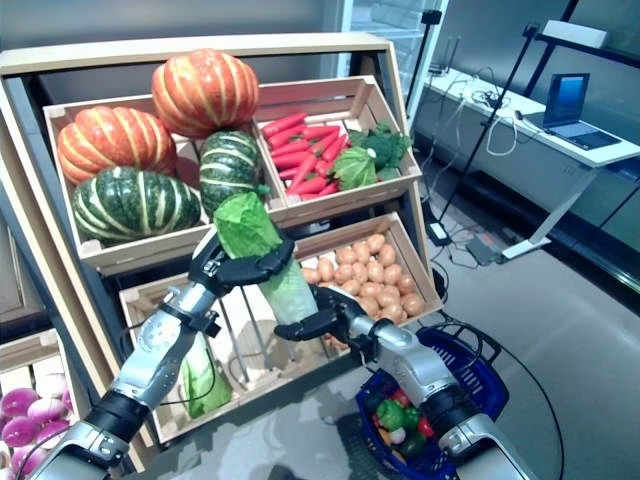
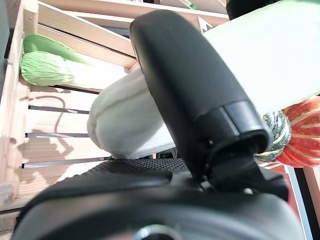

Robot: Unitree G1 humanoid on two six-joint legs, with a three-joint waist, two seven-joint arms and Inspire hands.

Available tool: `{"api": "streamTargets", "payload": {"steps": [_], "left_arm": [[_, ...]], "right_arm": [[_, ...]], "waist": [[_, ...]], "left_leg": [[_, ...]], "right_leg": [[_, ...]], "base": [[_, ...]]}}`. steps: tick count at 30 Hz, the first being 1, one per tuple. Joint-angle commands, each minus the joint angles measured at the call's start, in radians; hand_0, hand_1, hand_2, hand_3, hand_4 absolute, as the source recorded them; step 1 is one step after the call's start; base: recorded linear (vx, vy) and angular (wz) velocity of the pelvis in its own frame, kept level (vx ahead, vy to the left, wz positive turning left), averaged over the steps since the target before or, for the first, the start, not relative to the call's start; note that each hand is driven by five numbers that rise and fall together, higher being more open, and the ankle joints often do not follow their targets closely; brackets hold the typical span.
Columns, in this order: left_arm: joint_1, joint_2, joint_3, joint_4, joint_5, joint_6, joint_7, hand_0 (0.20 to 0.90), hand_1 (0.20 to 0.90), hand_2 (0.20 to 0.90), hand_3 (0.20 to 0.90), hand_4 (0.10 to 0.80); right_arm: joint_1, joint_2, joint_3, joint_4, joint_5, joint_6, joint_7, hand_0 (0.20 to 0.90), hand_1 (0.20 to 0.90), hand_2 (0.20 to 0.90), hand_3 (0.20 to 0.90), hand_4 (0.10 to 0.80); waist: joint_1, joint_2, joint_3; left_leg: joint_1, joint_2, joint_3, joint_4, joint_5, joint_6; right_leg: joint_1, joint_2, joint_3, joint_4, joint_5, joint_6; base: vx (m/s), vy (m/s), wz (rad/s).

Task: Put vegetables into the basket

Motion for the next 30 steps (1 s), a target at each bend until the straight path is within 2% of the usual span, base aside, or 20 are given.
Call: {"api": "streamTargets", "payload": {"steps": [1,9,11,18,30], "left_arm": [[-0.086,0.021,-0.062,-0.01,-0.006,-0.079,-0.054,0.3,0.3,0.3,0.3,0.4],[-0.081,-0.035,-0.072,-0.015,-0.051,-0.093,-0.034,0.3,0.3,0.3,0.3,0.4],[-0.082,-0.048,-0.078,-0.018,-0.054,-0.097,-0.034,0.3,0.3,0.3,0.3,0.4],[-0.085,-0.064,-0.107,-0.025,-0.058,-0.085,-0.04,0.3,0.3,0.3,0.3,0.4],[-0.065,-0.053,-0.124,-0.029,-0.056,-0.074,-0.044,0.3,0.3,0.3,0.3,0.4]], "right_arm": [[-0.192,-0.016,-0.06,-0.046,0.146,-0.071,0.074,0.9,0.9,0.9,0.9,0.8],[-0.201,0.037,-0.03,-0.002,0.212,-0.034,0.107,0.9,0.9,0.9,0.9,0.8],[-0.207,0.059,-0.03,0.015,0.235,-0.035,0.108,0.3,0.3,0.3,0.3,0.4],[-0.224,0.104,-0.033,0.035,0.264,-0.039,0.085,0.3,0.3,0.3,0.3,0.4],[-0.217,0.096,-0.054,0.037,0.26,-0.071,0.054,0.3,0.3,0.3,0.3,0.4]], "waist": [[-0.001,-0.004,-0.079],[0.002,-0.003,-0.087],[0.006,-0.003,-0.087],[0.013,-0.003,-0.085],[0.009,-0.001,-0.089]], "left_leg": [[-0.002,-0.058,0.001,0.001,-0.114,0.061],[0.002,-0.059,0.0,0.001,-0.117,0.065],[0.0,-0.059,-0.003,0.001,-0.116,0.065],[-0.004,-0.063,-0.018,0.001,-0.116,0.066],[-0.007,-0.061,-0.014,0.001,-0.117,0.068]], "right_leg": [[-0.018,0.018,-0.007,0.0,-0.021,-0.066],[-0.015,0.017,-0.003,0.0,-0.023,-0.067],[-0.016,0.017,-0.005,0.0,-0.023,-0.069],[-0.016,0.016,-0.008,0.0,-0.025,-0.07],[-0.023,0.016,-0.003,0.0,-0.023,-0.067]], "base": [[0.0,0.0,0.0],[0.0,0.0,0.0],[0.0,0.0,0.0],[0.0,0.0,0.0],[0.0,0.0,0.0]]}}
